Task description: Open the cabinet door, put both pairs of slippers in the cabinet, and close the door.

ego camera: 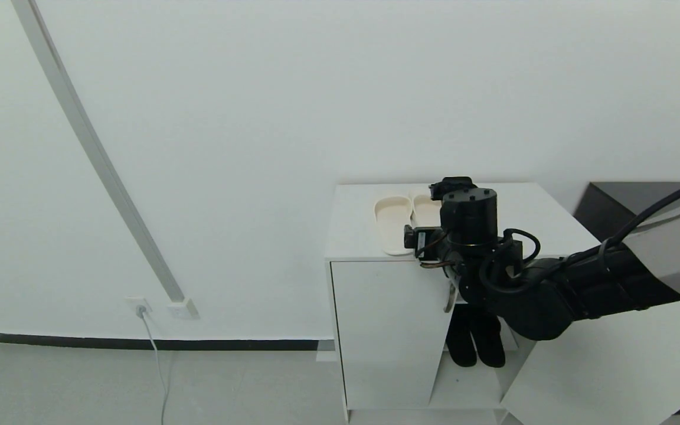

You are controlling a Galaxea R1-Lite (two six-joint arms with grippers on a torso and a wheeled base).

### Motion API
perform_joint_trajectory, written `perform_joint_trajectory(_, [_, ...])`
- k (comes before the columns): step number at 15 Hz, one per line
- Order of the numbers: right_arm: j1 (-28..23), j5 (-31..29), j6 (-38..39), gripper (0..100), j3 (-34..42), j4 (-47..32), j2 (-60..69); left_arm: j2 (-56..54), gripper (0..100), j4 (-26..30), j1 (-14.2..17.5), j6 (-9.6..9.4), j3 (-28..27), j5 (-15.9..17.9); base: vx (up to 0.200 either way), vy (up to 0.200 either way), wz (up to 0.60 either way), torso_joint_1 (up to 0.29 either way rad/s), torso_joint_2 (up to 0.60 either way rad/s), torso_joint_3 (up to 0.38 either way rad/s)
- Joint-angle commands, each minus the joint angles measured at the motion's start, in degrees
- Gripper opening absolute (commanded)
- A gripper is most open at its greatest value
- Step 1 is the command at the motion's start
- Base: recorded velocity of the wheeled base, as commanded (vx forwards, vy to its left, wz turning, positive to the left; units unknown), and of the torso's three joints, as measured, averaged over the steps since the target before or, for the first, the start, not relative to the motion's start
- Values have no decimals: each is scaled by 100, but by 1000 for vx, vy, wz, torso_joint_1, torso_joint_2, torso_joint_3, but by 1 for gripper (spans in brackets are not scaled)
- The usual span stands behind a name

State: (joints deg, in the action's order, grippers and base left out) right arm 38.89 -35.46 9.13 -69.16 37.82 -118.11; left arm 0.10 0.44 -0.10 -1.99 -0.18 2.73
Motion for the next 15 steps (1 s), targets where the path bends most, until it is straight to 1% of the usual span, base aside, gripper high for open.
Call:
perform_joint_trajectory(1, [5, -48, 1, 100, 16, 15, 34, 8, 0, 0, 1, -3, 1, -1, 200, 0, 0, 7, 2, 2])
perform_joint_trajectory(4, [14, -57, 10, 100, 122, 51, 8, 8, 0, 0, 1, -3, 1, -1, 200, 0, 0, 2, -4, 1])
perform_joint_trajectory(8, [22, 83, 27, 100, 298, 94, -89, 8, 0, 0, 1, 5, 1, -1, 200, 0, 0, 5, 6, -1])
perform_joint_trajectory(12, [-13, 294, 124, 100, 254, 94, -309, 8, 0, 0, 1, 14, 1, -1, 0, 0, 0, 0, 0, 0])
perform_joint_trajectory(15, [-162, 303, 98, 100, -107, 103, -687, 8, 0, 0, 1, 14, 1, -1, 0, 0, 0, 0, 0, 0])
